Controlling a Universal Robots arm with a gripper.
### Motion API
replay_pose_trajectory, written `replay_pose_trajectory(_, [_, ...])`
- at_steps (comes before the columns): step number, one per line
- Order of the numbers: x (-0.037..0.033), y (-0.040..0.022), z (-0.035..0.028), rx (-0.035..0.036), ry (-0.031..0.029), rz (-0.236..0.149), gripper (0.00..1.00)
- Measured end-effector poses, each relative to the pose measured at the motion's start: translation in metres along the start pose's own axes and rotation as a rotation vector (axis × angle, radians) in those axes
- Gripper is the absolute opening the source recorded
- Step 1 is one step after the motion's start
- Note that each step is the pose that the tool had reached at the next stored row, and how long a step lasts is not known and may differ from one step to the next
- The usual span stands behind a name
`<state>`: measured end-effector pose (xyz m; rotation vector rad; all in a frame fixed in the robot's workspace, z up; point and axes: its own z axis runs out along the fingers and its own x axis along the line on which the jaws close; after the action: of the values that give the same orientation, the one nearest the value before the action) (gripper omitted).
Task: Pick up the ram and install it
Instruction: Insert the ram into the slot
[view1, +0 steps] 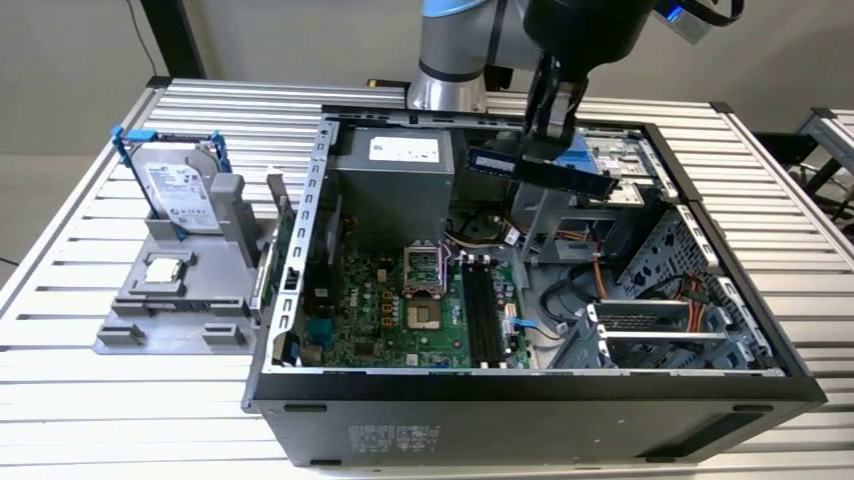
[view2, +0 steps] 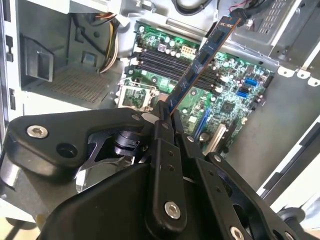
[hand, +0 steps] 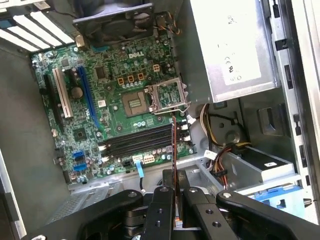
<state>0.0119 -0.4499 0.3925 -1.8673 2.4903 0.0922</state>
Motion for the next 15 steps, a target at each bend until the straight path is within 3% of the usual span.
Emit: replay_pose_trajectory(15, [0.0000, 0.0000, 0.0000, 0.0117, -0.0063, 0.202, 0.00])
